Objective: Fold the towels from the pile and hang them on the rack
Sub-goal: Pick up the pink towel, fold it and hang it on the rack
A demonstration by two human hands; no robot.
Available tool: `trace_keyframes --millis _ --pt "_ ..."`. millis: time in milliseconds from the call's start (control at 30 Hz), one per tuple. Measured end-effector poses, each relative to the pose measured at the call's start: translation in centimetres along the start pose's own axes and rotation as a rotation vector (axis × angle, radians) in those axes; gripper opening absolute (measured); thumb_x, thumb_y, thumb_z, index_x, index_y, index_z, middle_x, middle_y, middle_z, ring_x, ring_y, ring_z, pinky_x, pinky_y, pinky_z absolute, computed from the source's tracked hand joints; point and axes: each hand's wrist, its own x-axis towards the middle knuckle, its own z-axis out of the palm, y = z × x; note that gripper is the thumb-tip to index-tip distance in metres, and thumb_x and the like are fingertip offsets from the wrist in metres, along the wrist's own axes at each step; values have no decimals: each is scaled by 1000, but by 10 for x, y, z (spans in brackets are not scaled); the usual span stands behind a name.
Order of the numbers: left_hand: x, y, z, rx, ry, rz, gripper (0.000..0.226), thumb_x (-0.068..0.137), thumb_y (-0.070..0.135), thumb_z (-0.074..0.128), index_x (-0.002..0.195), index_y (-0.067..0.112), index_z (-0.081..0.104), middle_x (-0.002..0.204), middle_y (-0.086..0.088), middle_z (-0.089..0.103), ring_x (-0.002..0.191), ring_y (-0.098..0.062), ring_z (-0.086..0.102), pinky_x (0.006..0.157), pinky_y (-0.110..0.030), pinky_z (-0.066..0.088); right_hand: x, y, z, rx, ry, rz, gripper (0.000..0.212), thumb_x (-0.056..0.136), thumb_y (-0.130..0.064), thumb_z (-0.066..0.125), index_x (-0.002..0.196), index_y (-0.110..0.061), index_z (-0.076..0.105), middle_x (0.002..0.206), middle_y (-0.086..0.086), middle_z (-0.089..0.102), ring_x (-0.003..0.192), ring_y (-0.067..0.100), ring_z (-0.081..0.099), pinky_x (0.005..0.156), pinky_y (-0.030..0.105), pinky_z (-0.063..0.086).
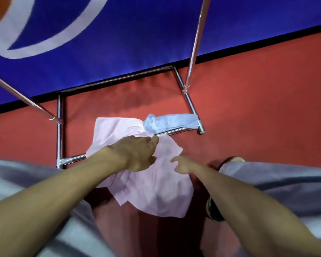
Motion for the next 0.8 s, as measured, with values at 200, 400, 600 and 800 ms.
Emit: trace_keyframes --millis 200,400,600,800 --pt "8 2 -2 -6 34 2 44 98 39 38 135 15 30 132 -4 51 112 -31 53 87 -34 40 21 24 37 -65 -160 73 61 95 -24 44 151 -26 21 160 -1 15 144 22 23 116 30 24" --pt "7 3 -1 70 92 28 44 99 39 37 135 14 31 133 -5 51 112 -33 53 89 -35 39 31 39 64 -22 -29 212 51 91 -32 50 138 -14 46 150 11 22 132 35 37 110 39 35" --pt "4 -3 -4 56 138 23 42 98 39 37 131 14 32 125 -4 55 107 -31 56 85 -35 40 27 27 52 324 157 280 37 81 -18 66 114 -1 65 119 10 66 110 24 62 82 25 49" --pt "-12 -23 -7 16 170 -87 43 99 37 37 133 12 27 125 -6 56 107 -33 56 77 -34 37 -15 -37 -24 701 233 -38 21 81 6 63 97 -7 71 72 -2 57 64 14 53 46 17 41"
